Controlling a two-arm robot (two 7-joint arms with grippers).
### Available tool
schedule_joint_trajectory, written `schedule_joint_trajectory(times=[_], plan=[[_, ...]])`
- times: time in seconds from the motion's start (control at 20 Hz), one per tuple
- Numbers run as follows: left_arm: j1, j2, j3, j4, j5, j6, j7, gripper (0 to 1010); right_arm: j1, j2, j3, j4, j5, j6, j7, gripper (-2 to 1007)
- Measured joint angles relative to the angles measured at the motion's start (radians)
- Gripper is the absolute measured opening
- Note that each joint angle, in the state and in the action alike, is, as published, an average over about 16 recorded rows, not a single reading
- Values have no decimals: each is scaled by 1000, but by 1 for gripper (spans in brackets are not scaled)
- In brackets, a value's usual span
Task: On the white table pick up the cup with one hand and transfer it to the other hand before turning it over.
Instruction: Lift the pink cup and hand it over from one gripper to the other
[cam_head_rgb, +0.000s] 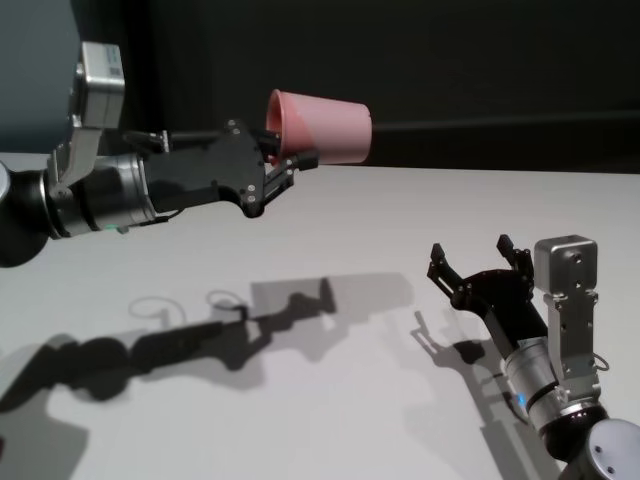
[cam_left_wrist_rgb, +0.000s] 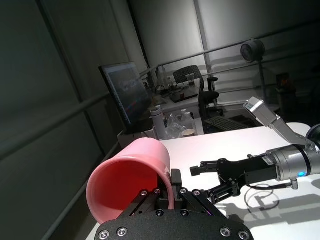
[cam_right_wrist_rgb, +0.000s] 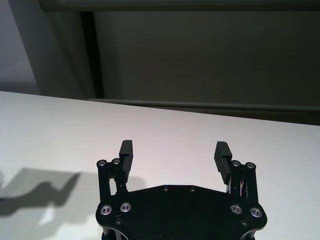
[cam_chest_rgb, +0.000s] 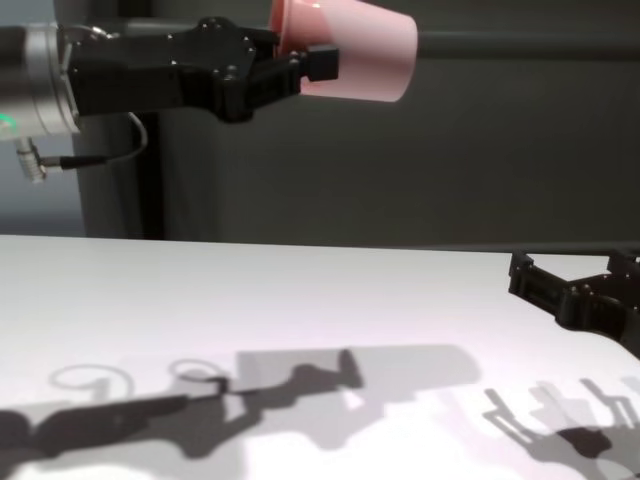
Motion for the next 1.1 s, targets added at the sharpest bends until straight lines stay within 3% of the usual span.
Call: schedule_joint_trajectory(times=[0.25, 0.5, 1.1], plan=[[42, -20, -24, -15, -45, 3, 2, 48, 0, 0, 0, 0, 0, 0, 0, 1003], [64, -33, -32, -21, -61, 6, -7, 48, 0, 0, 0, 0, 0, 0, 0, 1003], [60, -48, -24, 3, -79, 20, -66, 48, 0, 0, 0, 0, 0, 0, 0, 1002]])
